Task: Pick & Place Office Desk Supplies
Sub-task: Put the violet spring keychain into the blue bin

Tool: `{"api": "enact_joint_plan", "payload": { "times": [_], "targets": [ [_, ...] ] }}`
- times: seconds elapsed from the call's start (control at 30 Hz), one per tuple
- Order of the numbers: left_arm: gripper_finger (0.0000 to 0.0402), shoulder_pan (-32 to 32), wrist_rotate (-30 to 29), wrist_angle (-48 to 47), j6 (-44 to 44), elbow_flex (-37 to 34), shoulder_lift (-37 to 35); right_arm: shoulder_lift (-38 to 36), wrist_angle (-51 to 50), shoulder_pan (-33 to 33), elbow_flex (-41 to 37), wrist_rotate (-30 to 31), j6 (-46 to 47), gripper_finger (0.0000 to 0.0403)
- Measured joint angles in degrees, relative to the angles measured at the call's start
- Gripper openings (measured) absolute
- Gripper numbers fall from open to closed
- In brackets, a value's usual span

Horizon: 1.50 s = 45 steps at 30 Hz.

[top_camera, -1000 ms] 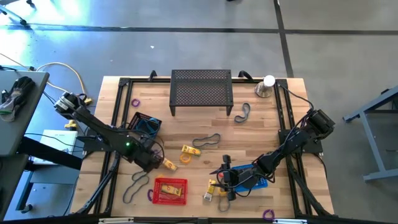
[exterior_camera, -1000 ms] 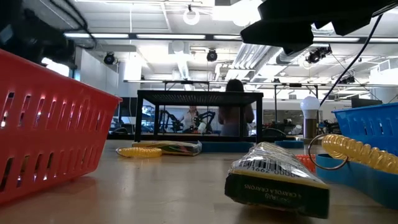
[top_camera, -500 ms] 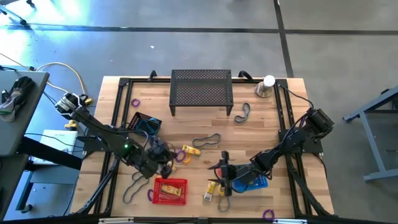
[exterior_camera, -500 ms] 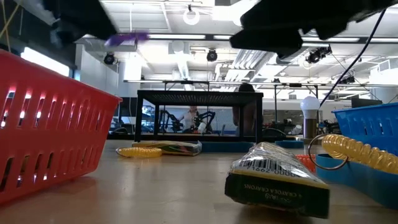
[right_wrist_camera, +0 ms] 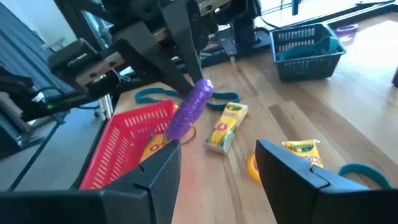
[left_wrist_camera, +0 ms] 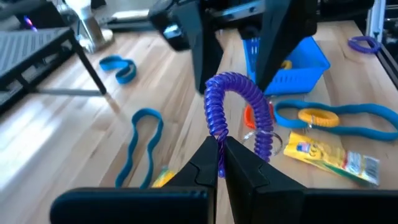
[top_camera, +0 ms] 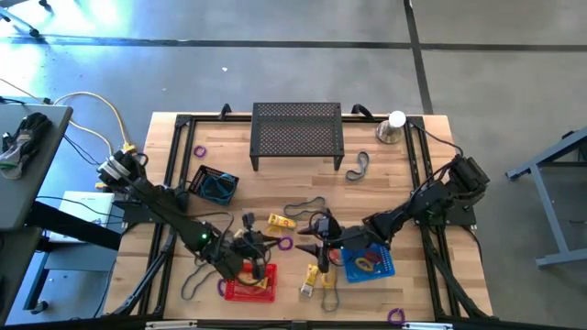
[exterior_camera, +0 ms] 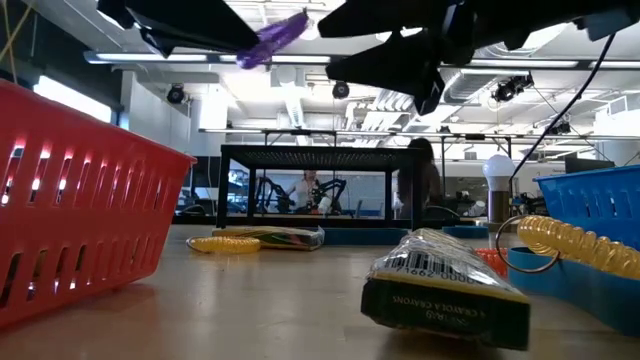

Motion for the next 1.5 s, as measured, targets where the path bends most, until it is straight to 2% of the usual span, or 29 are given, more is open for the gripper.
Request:
{"api": "enact_joint_plan", "payload": {
  "times": [0.27,0.47,0.9,1.07,1.3,1.5],
  "targets": [
    [0.0007,0.30,-2.28,4.28,3.02,0.00,2.14,0.00,0.95,-2.32,0.01,-2.38,2.73,0.0195],
    [0.0007,0.57,-2.50,4.18,2.82,0.00,2.57,-0.02,3.26,-3.03,0.01,-8.53,2.65,0.0195],
    [0.0007,1.99,-2.48,4.13,2.32,0.00,2.57,-0.08,5.66,-5.30,-0.01,-11.62,1.36,0.0191],
    [0.0007,2.73,-2.44,4.09,2.29,0.00,2.57,-0.09,6.09,-6.30,-0.01,-13.58,1.12,0.0152],
    [0.0007,3.11,-2.30,4.08,2.34,0.00,2.57,-0.11,4.62,-6.32,-0.05,-12.36,-1.94,0.0024],
    [0.0007,3.10,-2.28,4.05,1.75,0.00,2.57,-0.11,4.53,-6.28,-0.05,-11.84,-3.23,0.0015]
  ]
}}
